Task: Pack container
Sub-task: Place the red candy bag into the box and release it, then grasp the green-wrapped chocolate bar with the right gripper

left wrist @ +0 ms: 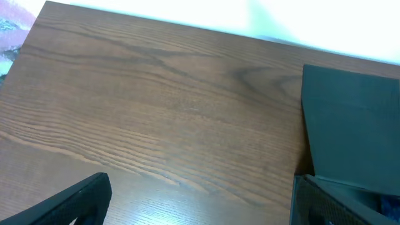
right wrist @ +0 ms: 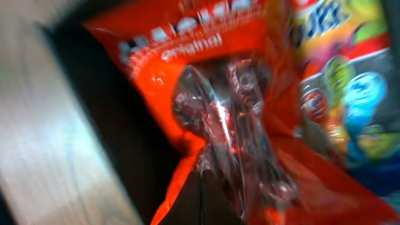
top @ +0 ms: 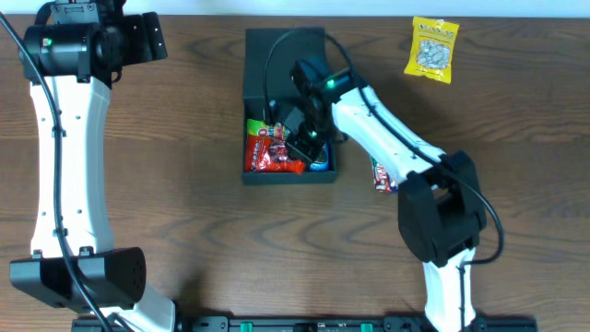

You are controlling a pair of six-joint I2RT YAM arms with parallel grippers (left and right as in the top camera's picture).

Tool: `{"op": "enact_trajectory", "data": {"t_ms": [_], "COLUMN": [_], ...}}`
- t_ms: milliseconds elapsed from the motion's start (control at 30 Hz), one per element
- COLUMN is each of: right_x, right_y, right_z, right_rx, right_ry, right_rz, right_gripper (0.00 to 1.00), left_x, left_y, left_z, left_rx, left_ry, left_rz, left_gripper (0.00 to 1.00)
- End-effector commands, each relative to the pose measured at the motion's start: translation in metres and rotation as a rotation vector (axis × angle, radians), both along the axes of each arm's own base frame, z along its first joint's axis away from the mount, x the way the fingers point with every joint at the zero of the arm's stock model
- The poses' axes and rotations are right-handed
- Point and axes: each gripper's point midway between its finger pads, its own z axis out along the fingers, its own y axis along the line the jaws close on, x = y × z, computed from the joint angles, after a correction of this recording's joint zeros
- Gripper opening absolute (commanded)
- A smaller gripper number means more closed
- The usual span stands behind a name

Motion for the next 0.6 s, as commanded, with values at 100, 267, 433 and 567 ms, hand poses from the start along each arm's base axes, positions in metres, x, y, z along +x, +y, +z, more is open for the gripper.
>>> {"op": "enact_trajectory", "data": {"t_ms": [100,267,433,567], "right_x": [-0.006,-0.001,0.028,0.057], "right_y": [-0.013,-0.01,-0.001,-0.02], "right_z": [-0.024,-0.015,0.059,0.101], "right_rx": [-0.047,-0.038,0.02,0.06], "right_ry": [0.024,0.011,-0.082,-0.164], "right_rz": [-0.017,-0.018,-0.032,-0.099], "right_gripper": [0.01,0.01,0.01,0.02], "left_x": [-0.003,-0.002,-0.002,-0.002], "left_y": [0.0,0.0,0.0,0.0], "left_z": [0.019,0.019,0.02,0.02], "left_rx": [0.012,0.012,0.012,0.012], "left_ry": [-0.044,-0.045,-0.046,-0.047], "left_rz": [-0.013,-0.013,-0.013,-0.013], "left_gripper": [0.95,0.95,0.95,0.95]}}
